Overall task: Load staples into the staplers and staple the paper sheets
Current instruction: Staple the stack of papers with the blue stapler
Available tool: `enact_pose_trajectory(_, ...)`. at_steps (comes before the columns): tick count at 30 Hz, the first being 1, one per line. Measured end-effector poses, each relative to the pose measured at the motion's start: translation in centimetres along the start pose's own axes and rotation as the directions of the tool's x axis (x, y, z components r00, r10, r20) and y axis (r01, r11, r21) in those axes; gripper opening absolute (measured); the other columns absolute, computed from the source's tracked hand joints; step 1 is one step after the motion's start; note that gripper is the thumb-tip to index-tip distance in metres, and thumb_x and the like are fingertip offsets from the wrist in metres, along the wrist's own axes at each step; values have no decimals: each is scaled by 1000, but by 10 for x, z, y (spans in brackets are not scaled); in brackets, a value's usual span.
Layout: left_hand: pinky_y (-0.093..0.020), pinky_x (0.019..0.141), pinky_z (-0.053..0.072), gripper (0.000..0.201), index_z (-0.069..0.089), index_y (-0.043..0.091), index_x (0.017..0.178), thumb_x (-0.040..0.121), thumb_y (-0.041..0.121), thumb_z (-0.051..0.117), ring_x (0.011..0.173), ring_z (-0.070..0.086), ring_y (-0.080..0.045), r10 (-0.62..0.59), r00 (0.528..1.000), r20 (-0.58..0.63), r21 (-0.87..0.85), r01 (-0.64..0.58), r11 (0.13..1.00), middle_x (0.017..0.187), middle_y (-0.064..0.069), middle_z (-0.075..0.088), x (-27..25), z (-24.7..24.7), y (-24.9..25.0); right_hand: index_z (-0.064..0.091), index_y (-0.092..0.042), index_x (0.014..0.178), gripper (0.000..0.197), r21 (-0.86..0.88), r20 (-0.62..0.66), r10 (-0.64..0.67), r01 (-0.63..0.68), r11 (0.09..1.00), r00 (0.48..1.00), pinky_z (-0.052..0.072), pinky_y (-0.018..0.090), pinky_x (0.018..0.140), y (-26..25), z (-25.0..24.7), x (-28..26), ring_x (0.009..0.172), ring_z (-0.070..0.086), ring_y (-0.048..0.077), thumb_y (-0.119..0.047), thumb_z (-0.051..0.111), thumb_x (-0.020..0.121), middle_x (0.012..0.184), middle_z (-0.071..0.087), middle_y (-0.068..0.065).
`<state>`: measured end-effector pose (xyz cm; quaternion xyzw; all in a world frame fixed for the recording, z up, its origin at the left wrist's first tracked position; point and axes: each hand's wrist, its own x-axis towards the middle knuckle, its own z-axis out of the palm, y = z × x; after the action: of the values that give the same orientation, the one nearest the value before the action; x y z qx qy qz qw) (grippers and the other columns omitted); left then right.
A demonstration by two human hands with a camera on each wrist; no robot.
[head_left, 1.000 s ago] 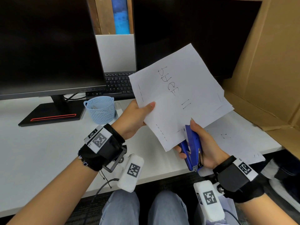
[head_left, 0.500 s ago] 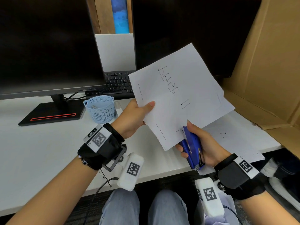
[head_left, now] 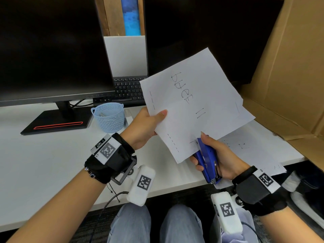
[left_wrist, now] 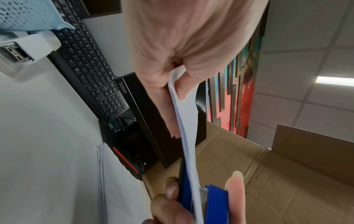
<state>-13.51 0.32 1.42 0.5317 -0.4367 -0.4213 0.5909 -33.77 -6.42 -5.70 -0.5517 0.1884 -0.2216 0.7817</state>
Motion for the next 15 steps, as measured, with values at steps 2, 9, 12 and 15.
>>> enact_pose_trajectory(2,-45,95,50,20,56,23,113,100,12,47,105,62,-21,-1,1000,0,1,1,1000,115,-1,65,0,0,0,69,-8,87,60,3,-3,-3,3,1000,1000,46,27,49,0,0,0,50,49,23,-62,78,63,68,56,18)
enact_pose_trajectory(9,-41,92,52,20,56,22,115,100,12,46,101,64,-18,9,1000,5,7,-9,1000,112,1,66,-1,-1,0,68,-10,87,58,-23,-9,-5,5,1000,1000,45,27,50,1,1,1,51,48,23,-63,74,66,68,56,16)
enact_pose_trajectory(12,-44,94,51,19,57,24,111,100,12,46,100,64,-18,8,1000,8,7,-8,1000,110,2,66,-1,-1,-1,67,-9,86,58,-32,-12,-10,10,999,1000,45,27,50,0,2,0,49,49,23,-63,74,67,67,56,16)
enact_pose_trajectory(15,-45,95,50,20,58,23,111,100,12,46,99,64,-18,10,1000,10,13,-10,1000,110,2,67,-1,-1,-1,66,-8,84,59,-32,-16,-17,17,999,1000,45,27,49,0,3,-1,47,49,22,-63,75,65,65,56,16)
